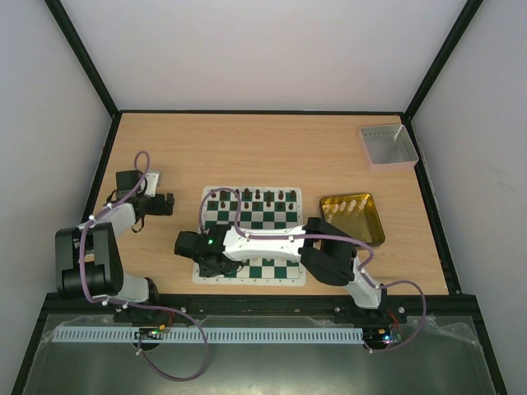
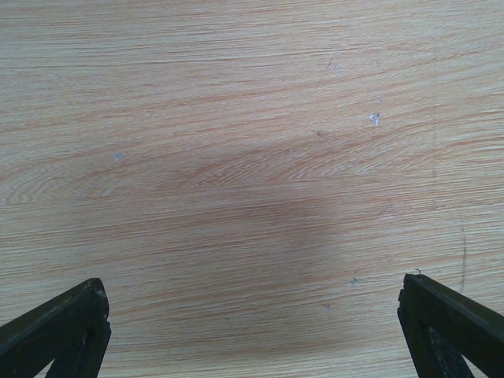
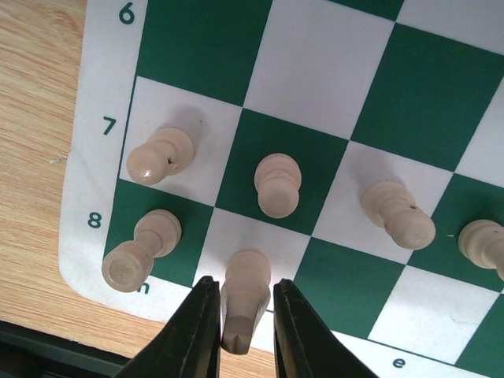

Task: Set up the chess pieces on the board
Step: Place the chess piece on the chessboard, then pick up the chess piece from the storage box.

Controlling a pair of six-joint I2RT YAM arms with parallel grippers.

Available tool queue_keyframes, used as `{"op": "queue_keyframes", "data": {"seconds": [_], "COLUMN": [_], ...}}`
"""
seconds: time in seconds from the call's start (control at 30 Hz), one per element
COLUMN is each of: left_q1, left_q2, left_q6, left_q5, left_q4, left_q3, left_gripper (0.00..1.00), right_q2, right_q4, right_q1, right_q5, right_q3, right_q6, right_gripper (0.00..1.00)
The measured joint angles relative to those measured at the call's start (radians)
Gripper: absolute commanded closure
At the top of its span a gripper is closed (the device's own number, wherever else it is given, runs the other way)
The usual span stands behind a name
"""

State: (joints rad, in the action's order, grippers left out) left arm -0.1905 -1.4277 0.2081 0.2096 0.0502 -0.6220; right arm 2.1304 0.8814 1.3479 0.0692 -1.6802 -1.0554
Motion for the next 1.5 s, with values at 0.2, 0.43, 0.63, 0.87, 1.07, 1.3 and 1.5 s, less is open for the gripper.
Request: {"op": "queue_keyframes", "data": {"seconds": [0.2, 0.43, 0.63, 0.87, 1.07, 1.3, 1.5], "left_q1": [0.000, 0.000, 0.000, 0.000, 0.000, 0.000, 0.002], "left_q2": [0.000, 0.000, 0.000, 0.000, -0.001, -0.007, -0.024], "left_q6": [0.000, 0.000, 0.000, 0.001, 0.001, 0.000, 0.004], "left_q5": [0.000, 0.000, 0.000, 0.005, 0.011, 0.011, 0.022], "left_q4": [0.000, 0.000, 0.000, 0.000, 0.000, 0.000, 0.005], "left_q3": [0.000, 0.000, 0.000, 0.000, 0.000, -0.001, -0.009], "left_gripper": [0.01, 0.00, 0.01, 0.01, 0.01, 0.01, 0.01], "right_q2": [0.000, -0.014, -0.111, -0.430, -0.698, -0.749, -0.742], "right_q4": [0.000, 0.005, 0.010, -0.027, -0.047, -0.038, -0.107], "right_q1": [0.000, 0.000, -0.012, -0.112, -0.367, -0.621, -0.824], "right_q5": [-0.011, -0.029, -0.047, -0.085, -0.160, -0.255, -0.210], "right_q3": [0.000, 0.000, 0.005, 0.173, 0.426, 0.513, 0.636], "right_q6": [-0.001, -0.006, -0.010, -0.022, 0.011, 0.116, 0.196], "right_gripper": [0.80, 0.72, 0.67, 0.68, 0.59, 0.65, 0.68]}}
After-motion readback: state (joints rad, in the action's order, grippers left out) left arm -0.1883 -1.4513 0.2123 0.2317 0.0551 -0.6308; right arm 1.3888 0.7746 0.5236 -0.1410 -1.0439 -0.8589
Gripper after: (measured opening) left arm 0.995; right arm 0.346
